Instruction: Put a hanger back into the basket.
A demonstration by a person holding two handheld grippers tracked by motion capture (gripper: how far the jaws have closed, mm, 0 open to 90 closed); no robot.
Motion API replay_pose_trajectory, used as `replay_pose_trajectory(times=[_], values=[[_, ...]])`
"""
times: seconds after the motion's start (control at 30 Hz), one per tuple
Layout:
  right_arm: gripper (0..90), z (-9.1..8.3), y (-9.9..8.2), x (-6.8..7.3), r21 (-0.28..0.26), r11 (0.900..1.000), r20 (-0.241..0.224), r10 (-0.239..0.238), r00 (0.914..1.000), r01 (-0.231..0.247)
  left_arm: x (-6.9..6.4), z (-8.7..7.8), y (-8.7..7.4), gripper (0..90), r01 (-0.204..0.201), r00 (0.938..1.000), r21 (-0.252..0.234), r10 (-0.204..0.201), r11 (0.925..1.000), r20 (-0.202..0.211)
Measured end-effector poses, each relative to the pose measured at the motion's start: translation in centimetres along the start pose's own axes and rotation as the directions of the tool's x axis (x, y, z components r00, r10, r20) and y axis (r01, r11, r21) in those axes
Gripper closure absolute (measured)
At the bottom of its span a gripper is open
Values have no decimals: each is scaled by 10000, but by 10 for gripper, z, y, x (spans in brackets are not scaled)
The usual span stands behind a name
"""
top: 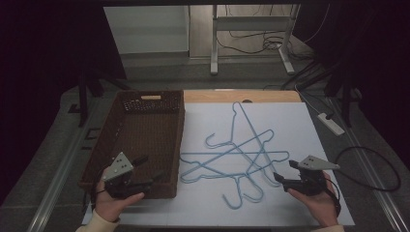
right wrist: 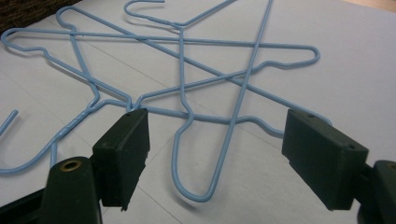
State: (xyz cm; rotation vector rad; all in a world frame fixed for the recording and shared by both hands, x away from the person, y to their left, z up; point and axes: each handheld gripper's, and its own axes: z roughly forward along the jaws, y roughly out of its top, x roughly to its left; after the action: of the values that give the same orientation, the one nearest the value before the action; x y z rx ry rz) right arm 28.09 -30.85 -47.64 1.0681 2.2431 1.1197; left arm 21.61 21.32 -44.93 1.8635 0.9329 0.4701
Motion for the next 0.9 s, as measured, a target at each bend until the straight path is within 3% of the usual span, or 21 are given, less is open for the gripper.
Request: replay_pose_trajectory(times=[0.53,0.9], values=[[252,3,10,5,187,9997,-92,-132,9999,134,2,2,-1,260,27,9999,82,-26,10000,-105],[287,28,44,15,1181,9897,-298,-780,9965,810,3,4,0,260,27,10000,80,-27,10000,-5]])
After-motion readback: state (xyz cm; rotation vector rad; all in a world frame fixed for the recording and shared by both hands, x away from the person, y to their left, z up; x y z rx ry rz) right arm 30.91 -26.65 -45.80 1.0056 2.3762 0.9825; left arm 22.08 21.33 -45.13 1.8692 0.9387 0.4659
